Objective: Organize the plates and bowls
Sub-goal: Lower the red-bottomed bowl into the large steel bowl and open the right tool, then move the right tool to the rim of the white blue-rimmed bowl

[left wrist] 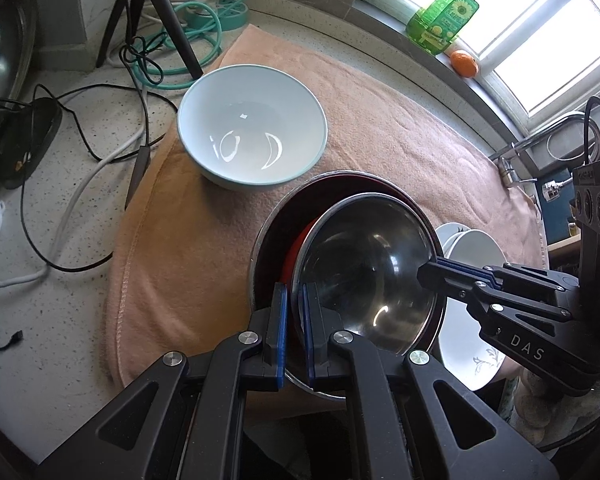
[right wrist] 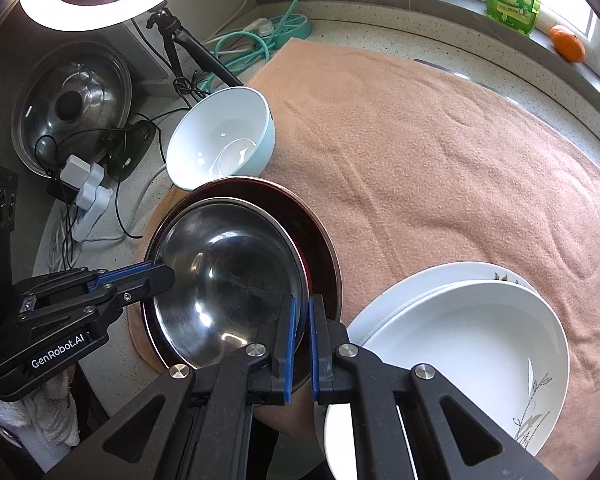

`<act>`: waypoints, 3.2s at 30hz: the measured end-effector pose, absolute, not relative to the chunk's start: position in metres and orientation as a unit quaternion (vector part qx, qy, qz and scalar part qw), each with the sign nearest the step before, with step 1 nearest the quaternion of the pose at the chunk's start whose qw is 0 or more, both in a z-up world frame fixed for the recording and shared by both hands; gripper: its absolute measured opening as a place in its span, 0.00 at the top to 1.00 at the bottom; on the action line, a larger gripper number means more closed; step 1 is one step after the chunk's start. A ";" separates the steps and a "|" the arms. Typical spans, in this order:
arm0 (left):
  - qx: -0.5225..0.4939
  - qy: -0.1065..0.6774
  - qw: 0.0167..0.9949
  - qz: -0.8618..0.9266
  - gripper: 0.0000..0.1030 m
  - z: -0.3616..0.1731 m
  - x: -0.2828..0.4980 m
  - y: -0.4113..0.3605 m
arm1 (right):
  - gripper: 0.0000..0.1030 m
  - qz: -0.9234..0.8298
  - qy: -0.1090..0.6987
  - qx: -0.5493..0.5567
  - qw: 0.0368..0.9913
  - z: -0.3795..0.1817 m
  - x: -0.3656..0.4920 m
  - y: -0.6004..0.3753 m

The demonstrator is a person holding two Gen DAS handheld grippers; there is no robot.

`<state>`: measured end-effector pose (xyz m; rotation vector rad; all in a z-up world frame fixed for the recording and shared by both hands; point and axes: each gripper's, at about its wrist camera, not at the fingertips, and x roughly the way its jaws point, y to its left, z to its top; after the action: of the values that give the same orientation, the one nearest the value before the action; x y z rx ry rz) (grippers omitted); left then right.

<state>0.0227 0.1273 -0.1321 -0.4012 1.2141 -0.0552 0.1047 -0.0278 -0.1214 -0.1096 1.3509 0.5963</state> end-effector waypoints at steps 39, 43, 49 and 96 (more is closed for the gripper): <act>-0.181 0.566 0.804 -0.026 0.91 -0.132 0.035 0.129 | 0.88 0.284 0.627 -0.069 0.722 -0.120 0.099 -0.022; -0.182 0.566 0.804 -0.027 0.91 -0.133 0.037 0.130 | 0.88 0.285 0.631 -0.066 0.719 -0.120 0.097 -0.024; -0.187 0.561 0.806 -0.030 0.91 -0.130 0.037 0.131 | 0.88 0.289 0.629 -0.058 0.719 -0.115 0.095 -0.027; -0.374 0.493 0.785 0.034 0.88 -0.148 0.074 0.234 | 0.72 0.304 0.615 0.062 0.724 -0.128 0.218 0.024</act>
<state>0.0738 0.2338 -0.1483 -0.8061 1.0641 0.0735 0.2183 0.0236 -0.1277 0.1373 1.3578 0.6718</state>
